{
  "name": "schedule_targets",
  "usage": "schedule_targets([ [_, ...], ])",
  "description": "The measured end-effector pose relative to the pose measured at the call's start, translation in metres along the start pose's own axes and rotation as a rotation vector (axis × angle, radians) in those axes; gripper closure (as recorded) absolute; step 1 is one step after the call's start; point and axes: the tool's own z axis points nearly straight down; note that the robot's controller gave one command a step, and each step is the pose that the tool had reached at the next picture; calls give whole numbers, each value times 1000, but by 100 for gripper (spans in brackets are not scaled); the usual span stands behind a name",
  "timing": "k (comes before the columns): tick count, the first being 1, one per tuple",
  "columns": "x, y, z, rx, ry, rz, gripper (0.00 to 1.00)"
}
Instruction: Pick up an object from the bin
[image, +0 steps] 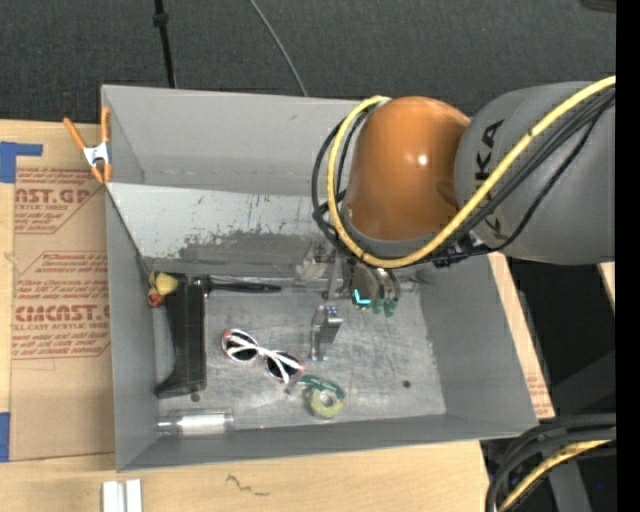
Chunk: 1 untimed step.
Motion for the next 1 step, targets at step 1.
schedule_targets([
  [1, -2, -1, -4, -1, -8, 1, 0],
])
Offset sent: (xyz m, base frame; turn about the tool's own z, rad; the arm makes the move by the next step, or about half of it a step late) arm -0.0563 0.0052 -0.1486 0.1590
